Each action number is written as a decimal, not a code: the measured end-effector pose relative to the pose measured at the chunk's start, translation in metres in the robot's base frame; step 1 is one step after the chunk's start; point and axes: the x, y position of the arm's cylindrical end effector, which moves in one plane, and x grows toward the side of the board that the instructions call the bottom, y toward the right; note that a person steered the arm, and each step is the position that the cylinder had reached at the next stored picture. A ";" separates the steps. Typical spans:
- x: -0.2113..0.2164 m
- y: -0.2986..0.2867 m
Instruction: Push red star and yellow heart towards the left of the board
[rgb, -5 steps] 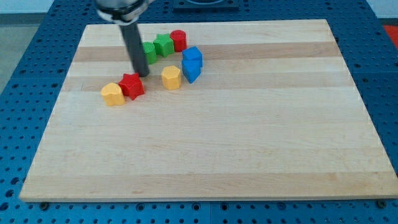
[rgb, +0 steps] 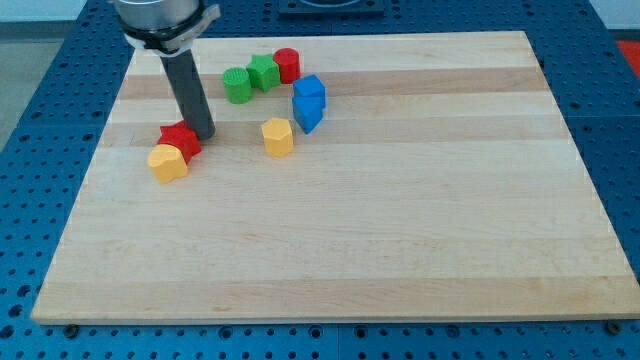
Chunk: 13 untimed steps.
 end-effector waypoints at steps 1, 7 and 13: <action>0.001 0.023; 0.036 0.029; 0.066 0.106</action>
